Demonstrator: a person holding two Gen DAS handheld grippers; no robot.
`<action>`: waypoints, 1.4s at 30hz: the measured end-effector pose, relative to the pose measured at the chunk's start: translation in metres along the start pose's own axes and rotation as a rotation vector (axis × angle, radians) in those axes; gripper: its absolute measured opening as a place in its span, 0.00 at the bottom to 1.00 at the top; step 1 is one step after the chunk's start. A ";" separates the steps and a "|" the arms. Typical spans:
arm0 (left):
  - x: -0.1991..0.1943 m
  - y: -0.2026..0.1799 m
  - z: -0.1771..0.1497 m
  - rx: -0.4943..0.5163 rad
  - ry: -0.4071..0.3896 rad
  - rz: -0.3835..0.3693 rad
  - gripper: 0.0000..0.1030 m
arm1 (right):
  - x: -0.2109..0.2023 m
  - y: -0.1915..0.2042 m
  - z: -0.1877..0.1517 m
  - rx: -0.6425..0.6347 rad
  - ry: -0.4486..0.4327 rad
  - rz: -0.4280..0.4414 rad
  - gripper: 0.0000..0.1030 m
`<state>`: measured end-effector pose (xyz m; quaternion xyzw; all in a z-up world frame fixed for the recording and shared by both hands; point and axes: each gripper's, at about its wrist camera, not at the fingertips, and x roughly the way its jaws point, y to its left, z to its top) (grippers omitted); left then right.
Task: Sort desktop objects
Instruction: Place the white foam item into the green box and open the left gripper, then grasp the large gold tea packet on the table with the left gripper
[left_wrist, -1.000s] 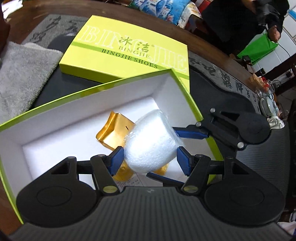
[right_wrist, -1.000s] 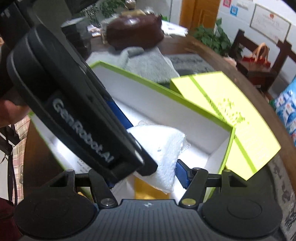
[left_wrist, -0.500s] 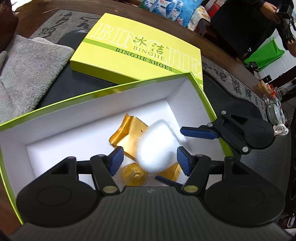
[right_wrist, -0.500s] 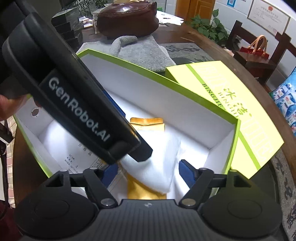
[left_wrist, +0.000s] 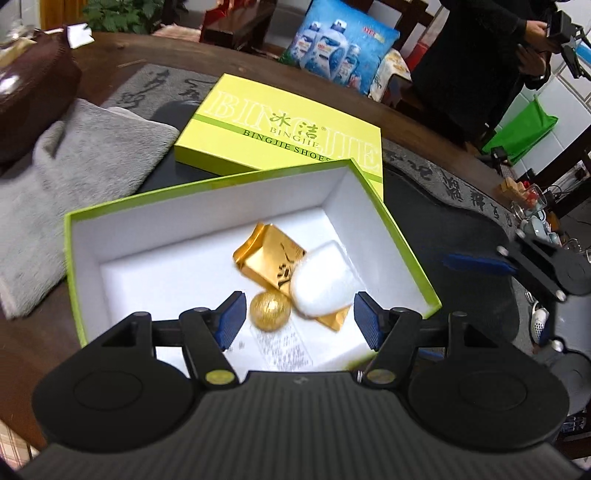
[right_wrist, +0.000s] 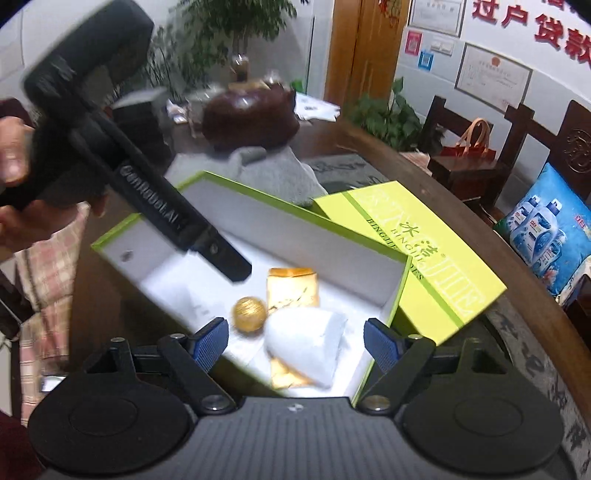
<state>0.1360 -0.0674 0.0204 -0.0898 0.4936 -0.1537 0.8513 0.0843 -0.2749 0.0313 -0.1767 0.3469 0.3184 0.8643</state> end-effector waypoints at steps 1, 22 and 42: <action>-0.006 -0.001 -0.006 -0.001 -0.007 0.003 0.62 | -0.009 0.004 -0.006 0.003 -0.004 0.006 0.84; 0.027 -0.023 -0.087 -0.044 0.146 0.053 0.62 | 0.000 0.086 -0.102 0.095 0.199 0.190 0.78; 0.056 -0.020 -0.093 -0.073 0.182 0.075 0.63 | 0.000 0.094 -0.122 -0.048 0.300 0.180 0.56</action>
